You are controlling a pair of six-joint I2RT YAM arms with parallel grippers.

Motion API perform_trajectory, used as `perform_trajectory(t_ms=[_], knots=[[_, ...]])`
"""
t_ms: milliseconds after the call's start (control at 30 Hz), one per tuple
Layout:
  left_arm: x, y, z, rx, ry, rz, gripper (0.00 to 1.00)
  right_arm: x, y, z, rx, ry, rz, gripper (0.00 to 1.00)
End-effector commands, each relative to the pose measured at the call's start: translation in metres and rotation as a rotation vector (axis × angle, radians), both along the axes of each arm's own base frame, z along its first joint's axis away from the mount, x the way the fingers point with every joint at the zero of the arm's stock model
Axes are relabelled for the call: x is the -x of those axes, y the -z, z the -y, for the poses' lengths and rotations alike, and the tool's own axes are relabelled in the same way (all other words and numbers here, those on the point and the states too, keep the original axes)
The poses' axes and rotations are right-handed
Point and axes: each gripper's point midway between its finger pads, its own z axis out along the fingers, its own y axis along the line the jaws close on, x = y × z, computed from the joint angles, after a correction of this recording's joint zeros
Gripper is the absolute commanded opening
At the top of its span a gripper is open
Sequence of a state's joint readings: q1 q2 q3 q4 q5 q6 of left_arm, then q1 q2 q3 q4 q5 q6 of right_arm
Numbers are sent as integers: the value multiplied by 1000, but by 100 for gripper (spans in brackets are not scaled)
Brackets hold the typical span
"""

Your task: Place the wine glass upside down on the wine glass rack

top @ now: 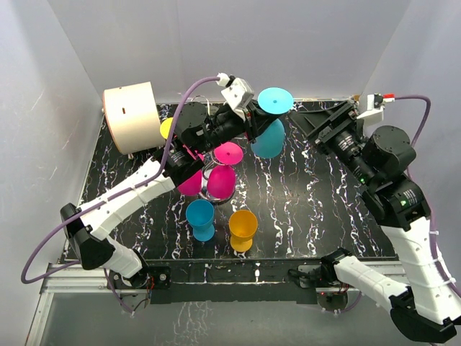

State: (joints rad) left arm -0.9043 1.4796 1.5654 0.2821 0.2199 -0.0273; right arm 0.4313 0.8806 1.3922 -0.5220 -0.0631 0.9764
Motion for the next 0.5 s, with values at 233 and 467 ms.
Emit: perform_trajectory(t_ms=[233,467], knots=[[13,-41,-20,118,-7,85,0,14,-63,5,-179,-7,142,64],[23,-34,-21,113,32,126,0,-1,-57,7,-215,40,86,60]])
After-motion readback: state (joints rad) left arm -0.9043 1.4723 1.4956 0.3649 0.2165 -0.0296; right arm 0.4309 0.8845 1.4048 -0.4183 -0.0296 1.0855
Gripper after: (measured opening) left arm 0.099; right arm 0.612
